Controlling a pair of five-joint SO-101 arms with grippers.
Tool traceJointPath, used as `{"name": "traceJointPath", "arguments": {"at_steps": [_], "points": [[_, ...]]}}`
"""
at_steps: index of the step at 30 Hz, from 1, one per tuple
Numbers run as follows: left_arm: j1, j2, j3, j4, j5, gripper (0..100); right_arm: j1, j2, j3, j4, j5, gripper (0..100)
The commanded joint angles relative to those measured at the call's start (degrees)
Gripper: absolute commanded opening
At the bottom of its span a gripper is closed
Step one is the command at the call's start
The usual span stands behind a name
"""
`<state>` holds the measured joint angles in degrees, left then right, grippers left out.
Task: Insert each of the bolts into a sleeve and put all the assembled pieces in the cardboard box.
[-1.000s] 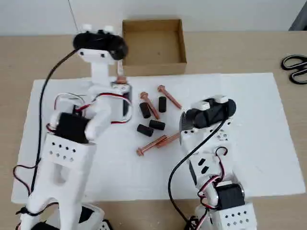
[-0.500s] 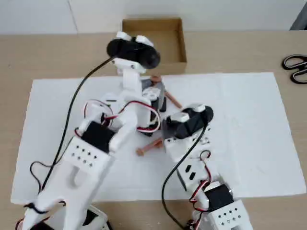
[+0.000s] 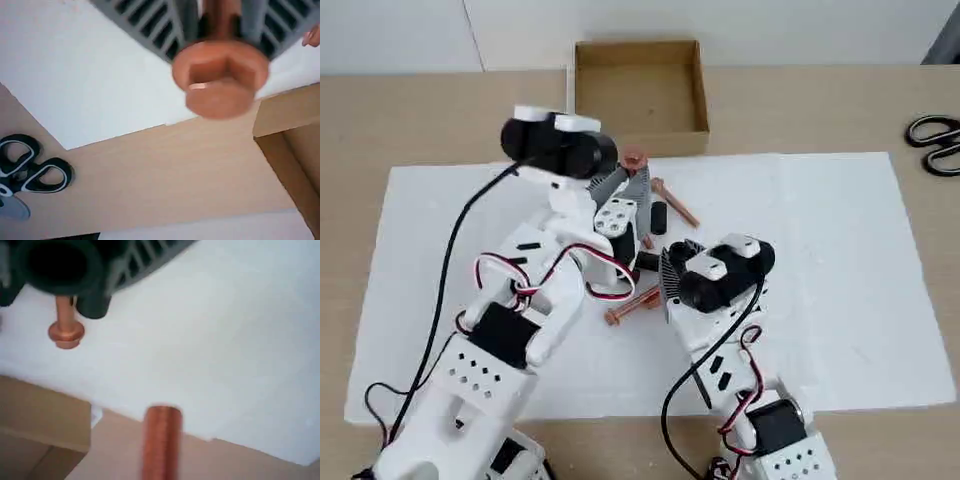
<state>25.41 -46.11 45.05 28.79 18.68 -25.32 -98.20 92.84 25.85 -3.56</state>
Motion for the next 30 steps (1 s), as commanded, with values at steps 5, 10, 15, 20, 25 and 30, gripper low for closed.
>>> {"name": "traceJointPath", "arguments": {"at_steps": [5,10,15,20,25,30], "points": [[4.0,-2.3,3.8,-7.9,0.4,1,0.3,-2.8,0.9,-0.7,-4.2,0.5],[4.5,-2.4,3.8,-7.7,0.4,1,0.3,-2.8,0.9,-0.6,-4.3,0.5],[5.8,-2.4,3.9,-7.6,0.4,1,0.3,-2.8,0.9,-0.6,-4.3,0.5],[9.0,-2.4,5.5,-8.1,0.4,1,0.3,-2.8,0.9,-0.6,-4.6,0.5],[9.4,-2.4,5.5,-8.1,0.4,1,0.2,-2.8,0.9,-0.6,-4.6,0.5],[9.2,-2.2,6.0,-9.7,0.4,1,0.2,-2.8,0.9,-0.6,-4.6,0.5]]}}
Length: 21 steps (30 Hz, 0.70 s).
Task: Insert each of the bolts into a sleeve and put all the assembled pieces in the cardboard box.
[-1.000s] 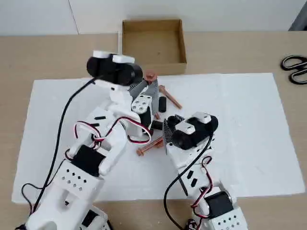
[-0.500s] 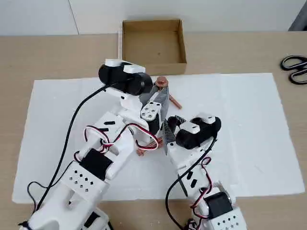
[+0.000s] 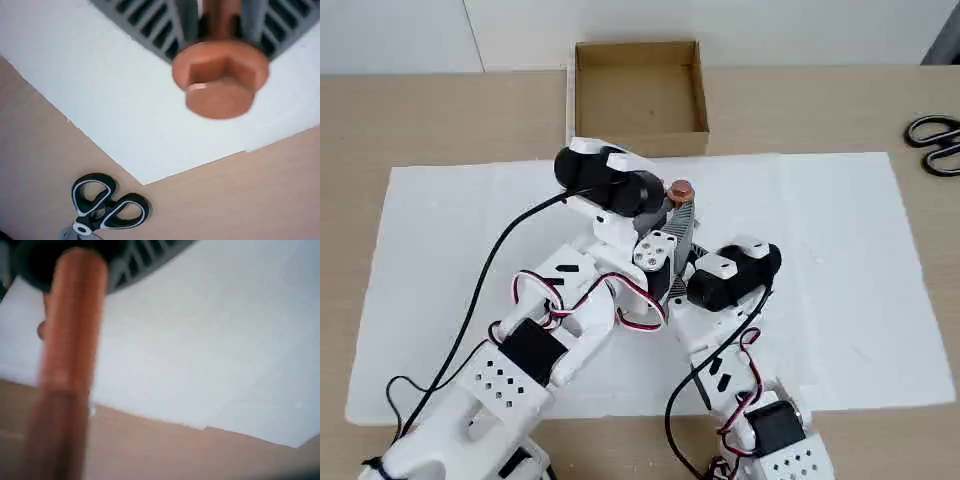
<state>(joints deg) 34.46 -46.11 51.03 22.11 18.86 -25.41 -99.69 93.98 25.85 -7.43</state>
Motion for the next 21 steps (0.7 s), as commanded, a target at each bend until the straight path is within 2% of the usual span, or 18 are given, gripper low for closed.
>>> {"name": "traceJointPath", "arguments": {"at_steps": [1,7,21], "points": [[0.1,-2.2,0.7,-4.5,0.1,1,0.3,-1.3,-0.3,-0.6,-0.7,0.5],[0.4,-2.3,5.8,-12.0,-3.0,1,0.2,-1.3,-0.3,-0.6,-0.7,0.5],[0.4,-2.4,5.9,-4.6,-3.0,1,0.2,-1.3,-0.3,-0.6,-0.7,0.5]]}}
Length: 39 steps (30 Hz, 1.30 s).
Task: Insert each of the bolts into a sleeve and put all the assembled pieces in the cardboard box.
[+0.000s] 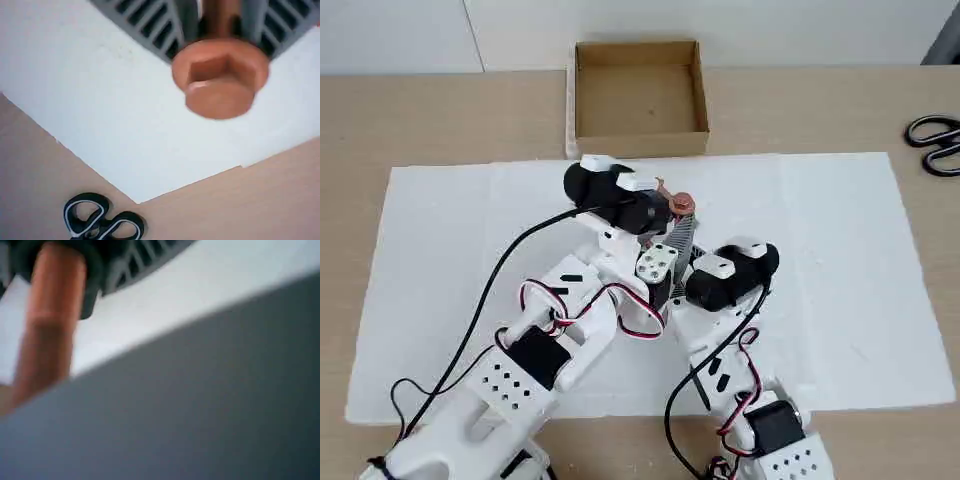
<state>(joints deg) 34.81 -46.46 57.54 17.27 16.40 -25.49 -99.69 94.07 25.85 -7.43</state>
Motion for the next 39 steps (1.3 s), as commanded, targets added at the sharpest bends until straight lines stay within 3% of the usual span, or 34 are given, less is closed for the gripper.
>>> {"name": "traceJointPath", "arguments": {"at_steps": [1,7,39], "points": [[0.1,-2.0,-0.5,0.3,-0.5,1,0.3,-1.3,-0.4,-0.6,-0.7,0.5],[0.1,-2.0,-0.4,4.0,-0.4,1,0.3,-1.3,-0.4,-0.6,-0.7,0.5],[0.1,-1.6,0.7,8.7,-0.3,1,0.4,-1.4,-0.4,-0.6,-0.5,0.5]]}}
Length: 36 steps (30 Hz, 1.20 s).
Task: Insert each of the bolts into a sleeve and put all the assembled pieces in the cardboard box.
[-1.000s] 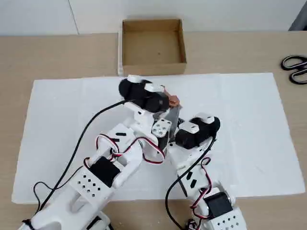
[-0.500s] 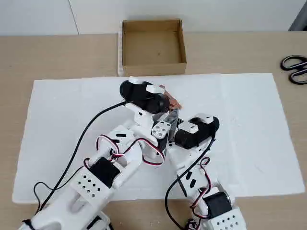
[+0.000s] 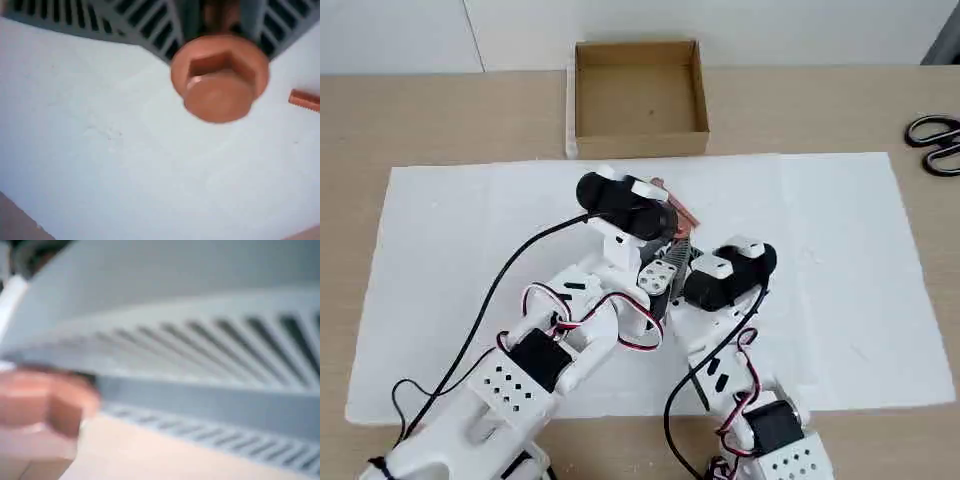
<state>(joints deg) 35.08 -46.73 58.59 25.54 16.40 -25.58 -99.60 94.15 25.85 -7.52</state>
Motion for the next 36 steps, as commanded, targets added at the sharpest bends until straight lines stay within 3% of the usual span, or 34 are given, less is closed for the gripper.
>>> {"name": "traceJointPath", "arguments": {"at_steps": [1,9,19,26,32,36], "points": [[-0.2,-1.3,-0.3,0.4,-0.3,1,0.5,-1.5,-0.4,-0.6,-0.4,0.5],[-0.2,-1.3,-0.3,1.8,1.8,12,0.5,-1.5,-0.4,-0.6,-0.4,0.5],[-0.5,-1.8,-1.9,1.8,2.4,13,0.5,-1.5,-0.4,-0.6,-0.4,0.5],[-0.6,-1.8,-6.5,6.2,2.4,13,0.5,-1.5,-0.4,-0.6,-0.4,0.5],[-0.6,-1.8,-8.0,8.4,2.5,22,0.5,-1.5,-0.4,-0.6,-0.4,0.5],[-3.5,-1.8,-8.0,8.5,2.5,23,0.5,-1.5,-0.4,-0.6,-0.4,0.5]]}}
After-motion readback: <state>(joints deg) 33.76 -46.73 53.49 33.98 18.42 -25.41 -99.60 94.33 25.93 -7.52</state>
